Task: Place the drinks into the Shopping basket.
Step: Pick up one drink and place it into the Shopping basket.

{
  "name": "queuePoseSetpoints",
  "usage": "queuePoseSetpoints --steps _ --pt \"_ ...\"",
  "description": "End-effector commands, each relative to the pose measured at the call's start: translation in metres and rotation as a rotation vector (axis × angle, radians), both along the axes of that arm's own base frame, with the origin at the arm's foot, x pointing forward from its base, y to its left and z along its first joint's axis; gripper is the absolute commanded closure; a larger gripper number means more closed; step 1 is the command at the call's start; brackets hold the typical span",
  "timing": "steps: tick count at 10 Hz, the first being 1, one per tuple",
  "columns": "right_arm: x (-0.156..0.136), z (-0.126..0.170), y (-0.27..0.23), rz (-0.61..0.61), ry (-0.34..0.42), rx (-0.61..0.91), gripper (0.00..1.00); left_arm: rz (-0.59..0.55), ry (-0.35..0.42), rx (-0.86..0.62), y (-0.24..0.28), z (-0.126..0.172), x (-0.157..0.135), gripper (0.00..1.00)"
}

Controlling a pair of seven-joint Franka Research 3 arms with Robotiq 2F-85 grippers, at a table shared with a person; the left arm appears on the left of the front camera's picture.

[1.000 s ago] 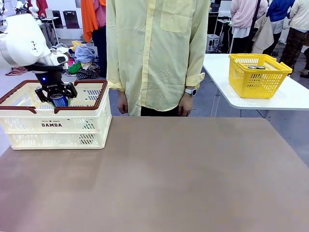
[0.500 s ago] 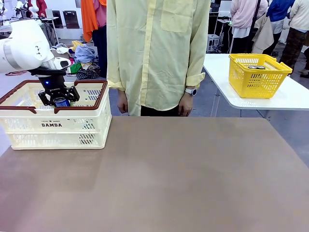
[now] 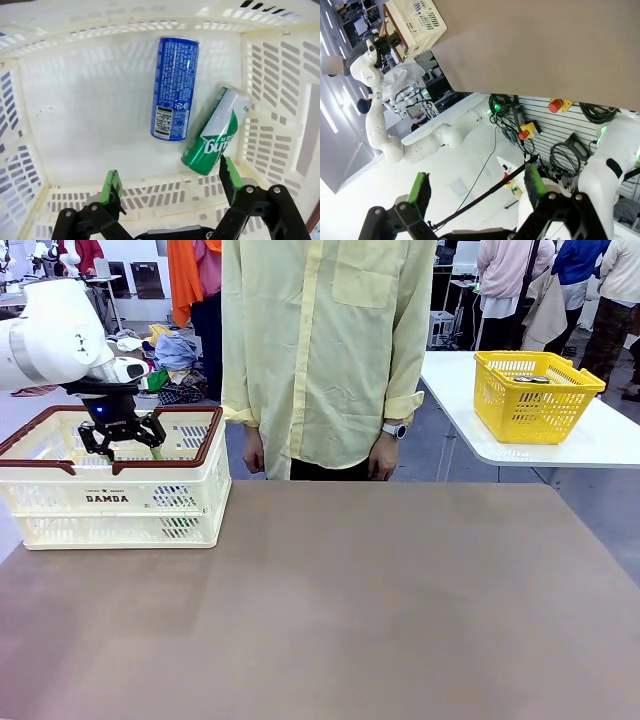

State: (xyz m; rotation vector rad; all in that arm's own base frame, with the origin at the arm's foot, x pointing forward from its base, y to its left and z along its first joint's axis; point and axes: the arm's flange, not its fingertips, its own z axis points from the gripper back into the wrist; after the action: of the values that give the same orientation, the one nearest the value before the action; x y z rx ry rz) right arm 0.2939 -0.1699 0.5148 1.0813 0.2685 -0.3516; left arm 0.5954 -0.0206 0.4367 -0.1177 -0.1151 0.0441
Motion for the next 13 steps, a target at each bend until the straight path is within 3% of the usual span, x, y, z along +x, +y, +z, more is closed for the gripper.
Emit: queuePoseSetpoints --steps 1,3,5,6,7,8,9,11,13 --pt "-0.003 -0.001 -0.003 0.02 -0.011 -0.012 0.0 0.029 -0.019 0.019 0.002 0.006 0.0 0.0" --pt "-0.003 -0.001 -0.003 0.02 -0.011 -0.012 0.0 0.035 -0.043 0.006 0.005 0.015 -0.004 0.0" --pt "-0.003 -0.001 -0.003 0.02 -0.011 -0.012 0.0 0.049 -0.056 -0.103 0.016 0.062 -0.032 0.0" --pt "-0.003 -0.001 -0.003 0.02 -0.011 -0.012 0.0 0.048 -0.055 -0.216 0.028 0.091 -0.059 0.0" --pt "-0.003 -0.001 -0.003 0.02 -0.011 -0.012 0.0 -0.043 -0.009 -0.378 0.045 0.114 -0.089 0.0" --pt "-0.003 -0.001 -0.003 0.02 -0.011 -0.012 0.0 0.021 -0.021 -0.434 0.064 0.127 -0.123 0.0" --pt "-0.003 -0.001 -0.003 0.02 -0.011 -0.012 0.0 -0.086 -0.103 -0.599 0.09 0.134 -0.169 0.0" --pt "-0.003 -0.001 -0.003 0.02 -0.011 -0.012 0.0 -0.211 -0.22 -0.803 0.148 0.121 -0.221 0.0" --pt "-0.003 -0.001 -0.003 0.02 -0.011 -0.012 0.0 -0.212 -0.214 -1.05 0.222 0.08 -0.218 0.0"
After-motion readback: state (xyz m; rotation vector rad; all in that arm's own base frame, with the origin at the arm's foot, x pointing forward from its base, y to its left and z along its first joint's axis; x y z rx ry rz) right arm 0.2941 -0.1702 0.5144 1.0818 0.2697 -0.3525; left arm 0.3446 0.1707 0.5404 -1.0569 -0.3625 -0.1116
